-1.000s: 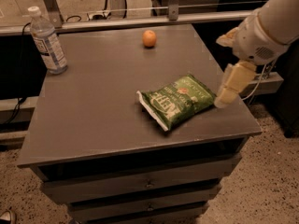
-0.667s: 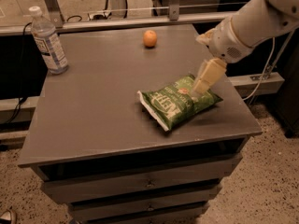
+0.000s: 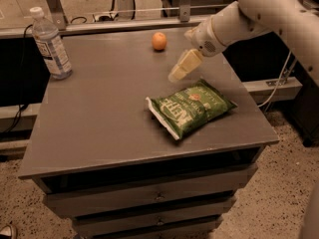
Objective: Move orange near green jalapeno chip bag
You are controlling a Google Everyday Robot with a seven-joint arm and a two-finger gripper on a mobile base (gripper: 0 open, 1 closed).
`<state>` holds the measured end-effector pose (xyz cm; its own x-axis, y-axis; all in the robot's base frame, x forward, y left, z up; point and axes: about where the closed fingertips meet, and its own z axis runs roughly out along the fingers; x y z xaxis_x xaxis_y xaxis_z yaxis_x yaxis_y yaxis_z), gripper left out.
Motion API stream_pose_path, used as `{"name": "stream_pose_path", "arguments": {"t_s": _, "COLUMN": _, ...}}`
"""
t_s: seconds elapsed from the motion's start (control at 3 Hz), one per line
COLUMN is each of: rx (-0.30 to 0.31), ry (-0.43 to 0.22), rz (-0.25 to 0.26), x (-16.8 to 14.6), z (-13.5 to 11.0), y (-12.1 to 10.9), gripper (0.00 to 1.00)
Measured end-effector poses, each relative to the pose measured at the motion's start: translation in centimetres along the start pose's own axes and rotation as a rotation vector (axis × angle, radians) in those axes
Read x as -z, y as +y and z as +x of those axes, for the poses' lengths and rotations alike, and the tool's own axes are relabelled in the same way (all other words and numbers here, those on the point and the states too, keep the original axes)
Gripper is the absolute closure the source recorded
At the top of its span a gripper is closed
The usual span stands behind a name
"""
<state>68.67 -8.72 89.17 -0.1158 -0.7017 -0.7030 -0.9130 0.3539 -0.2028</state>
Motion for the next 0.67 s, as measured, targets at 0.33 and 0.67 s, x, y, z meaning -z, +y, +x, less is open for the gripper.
{"name": "stream_pose_path", "arguments": {"t_s": 0.33, "rx": -0.101, "ry": -0.054, "rz": 0.001, "x": -3.6, "z": -1.3, "y": -3.6, "gripper": 0.0}}
{"name": "stream_pose_path", "arguments": {"t_s": 0.67, "rx": -0.184, "ry": -0.093, "rz": 0.015, "x": -6.3, "z": -2.3, "y": -6.6, "gripper": 0.0}}
